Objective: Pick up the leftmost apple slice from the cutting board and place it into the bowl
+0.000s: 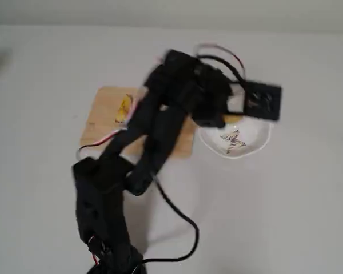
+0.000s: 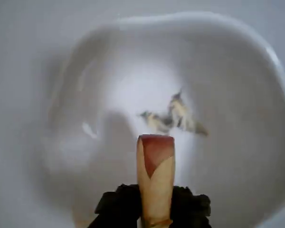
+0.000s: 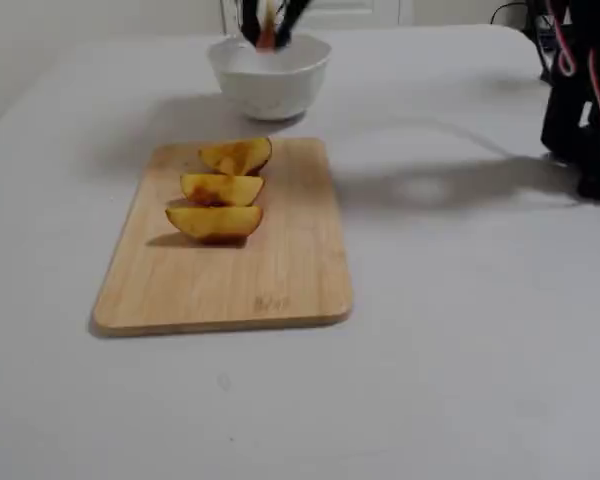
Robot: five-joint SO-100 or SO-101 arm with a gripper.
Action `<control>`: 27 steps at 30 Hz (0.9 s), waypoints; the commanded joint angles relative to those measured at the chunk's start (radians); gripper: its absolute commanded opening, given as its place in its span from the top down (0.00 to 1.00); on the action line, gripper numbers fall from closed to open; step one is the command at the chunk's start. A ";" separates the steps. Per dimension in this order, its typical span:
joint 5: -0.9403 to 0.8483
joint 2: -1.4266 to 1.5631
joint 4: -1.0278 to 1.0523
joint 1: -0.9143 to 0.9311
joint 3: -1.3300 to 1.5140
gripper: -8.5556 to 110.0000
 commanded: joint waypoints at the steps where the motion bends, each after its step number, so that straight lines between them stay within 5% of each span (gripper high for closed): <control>1: 0.009 -0.049 -0.034 0.048 -0.067 0.93; 4: 0.002 -0.075 -0.038 0.055 -0.075 0.88; 10: -0.020 -0.075 -0.028 0.043 -0.081 0.58; 14: -0.018 -0.035 -0.006 0.037 -0.083 0.64; 21: -0.012 0.218 0.086 -0.038 -0.083 0.93; 27: 0.028 0.537 0.210 -0.175 -0.074 0.93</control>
